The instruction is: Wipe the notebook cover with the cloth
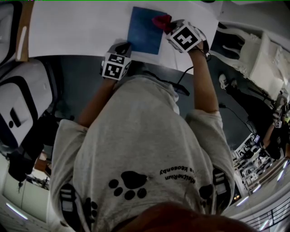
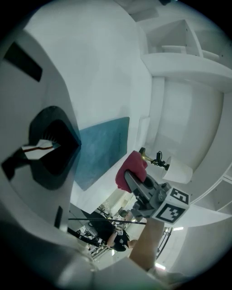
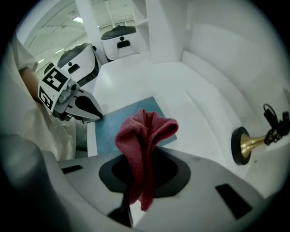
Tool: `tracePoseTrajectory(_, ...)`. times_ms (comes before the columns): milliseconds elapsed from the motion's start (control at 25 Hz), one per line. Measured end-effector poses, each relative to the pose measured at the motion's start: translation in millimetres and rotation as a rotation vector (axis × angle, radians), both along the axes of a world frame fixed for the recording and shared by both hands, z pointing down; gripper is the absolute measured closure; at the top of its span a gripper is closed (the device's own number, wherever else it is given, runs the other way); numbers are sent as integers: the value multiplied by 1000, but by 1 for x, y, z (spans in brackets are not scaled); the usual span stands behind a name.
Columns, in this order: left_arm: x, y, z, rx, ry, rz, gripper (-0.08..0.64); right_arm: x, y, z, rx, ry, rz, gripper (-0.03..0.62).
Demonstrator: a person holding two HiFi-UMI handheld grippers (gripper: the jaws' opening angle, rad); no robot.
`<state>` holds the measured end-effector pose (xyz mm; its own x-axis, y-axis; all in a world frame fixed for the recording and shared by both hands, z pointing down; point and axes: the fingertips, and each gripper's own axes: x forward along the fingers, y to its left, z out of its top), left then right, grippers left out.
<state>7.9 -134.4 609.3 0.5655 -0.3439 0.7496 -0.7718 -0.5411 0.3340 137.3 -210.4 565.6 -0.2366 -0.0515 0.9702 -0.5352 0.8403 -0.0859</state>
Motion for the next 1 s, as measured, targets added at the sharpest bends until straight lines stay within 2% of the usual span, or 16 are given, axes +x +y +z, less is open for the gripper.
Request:
tracePoseTrajectory(200,5,-1,-1,-2,-4,-1,549,-53,1,-8,40,-22,-156,518)
tracePoseTrajectory(400,2,-1,0,-1,-7,-5,549,-105,6,3,43,30,-300,518)
tracePoseTrajectory(520,2,-1,-2,-1,-4,-7,549,-121,8,14,27,87,-358,518)
tracePoseTrajectory(640,1,-2,-2,3,-3,-4,549,-128,12,30,-9,137,-390,518)
tracePoseTrajectory(800,-2,-1,0,3,3,0,549,-130,16,39,-35,156,-387,518)
tracePoseTrajectory(1000,0,-2,-2,5,10,8,549,-103,18,37,-62,190,-355,518)
